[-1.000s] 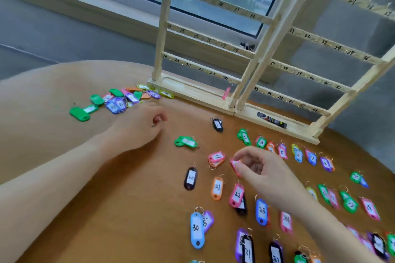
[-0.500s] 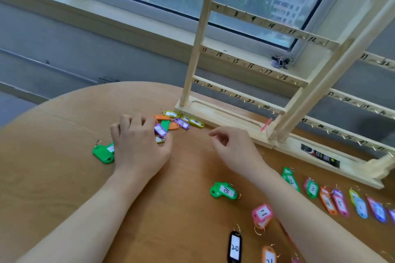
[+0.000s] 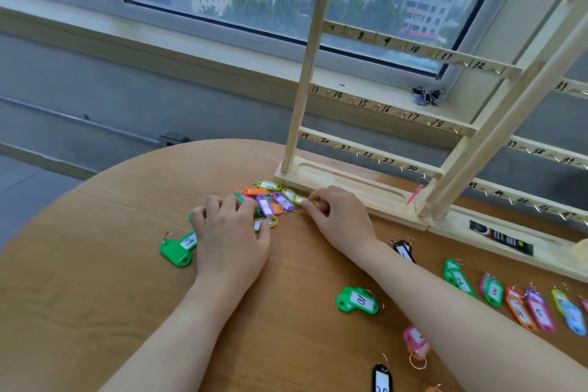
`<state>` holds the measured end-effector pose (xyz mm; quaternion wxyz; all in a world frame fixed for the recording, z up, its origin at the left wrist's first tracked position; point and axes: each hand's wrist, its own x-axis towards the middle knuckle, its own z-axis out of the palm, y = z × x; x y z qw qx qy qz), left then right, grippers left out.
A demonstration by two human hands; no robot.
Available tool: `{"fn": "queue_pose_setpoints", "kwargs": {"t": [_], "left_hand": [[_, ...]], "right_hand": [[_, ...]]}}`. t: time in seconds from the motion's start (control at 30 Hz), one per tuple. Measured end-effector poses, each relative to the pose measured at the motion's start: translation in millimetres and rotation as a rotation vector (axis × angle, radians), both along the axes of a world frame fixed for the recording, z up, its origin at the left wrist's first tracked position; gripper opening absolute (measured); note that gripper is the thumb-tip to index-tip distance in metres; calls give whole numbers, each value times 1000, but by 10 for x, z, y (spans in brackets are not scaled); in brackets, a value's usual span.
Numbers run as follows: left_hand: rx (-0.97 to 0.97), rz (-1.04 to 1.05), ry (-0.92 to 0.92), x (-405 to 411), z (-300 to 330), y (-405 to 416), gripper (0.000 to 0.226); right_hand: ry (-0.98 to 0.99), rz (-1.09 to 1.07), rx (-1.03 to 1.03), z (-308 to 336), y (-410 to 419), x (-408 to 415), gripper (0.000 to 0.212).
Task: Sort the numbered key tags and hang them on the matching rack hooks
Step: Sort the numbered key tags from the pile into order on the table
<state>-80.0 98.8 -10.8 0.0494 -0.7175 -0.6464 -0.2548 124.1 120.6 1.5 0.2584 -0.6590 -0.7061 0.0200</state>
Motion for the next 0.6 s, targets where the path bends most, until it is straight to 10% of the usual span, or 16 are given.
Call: {"fn": "queue_pose_setpoints", "kwargs": {"t": [0.6], "left_hand": [[-9, -122, -49, 17, 2, -27, 23]], "right_hand": [[-7, 22, -24, -25, -56, -6, 25]]}}
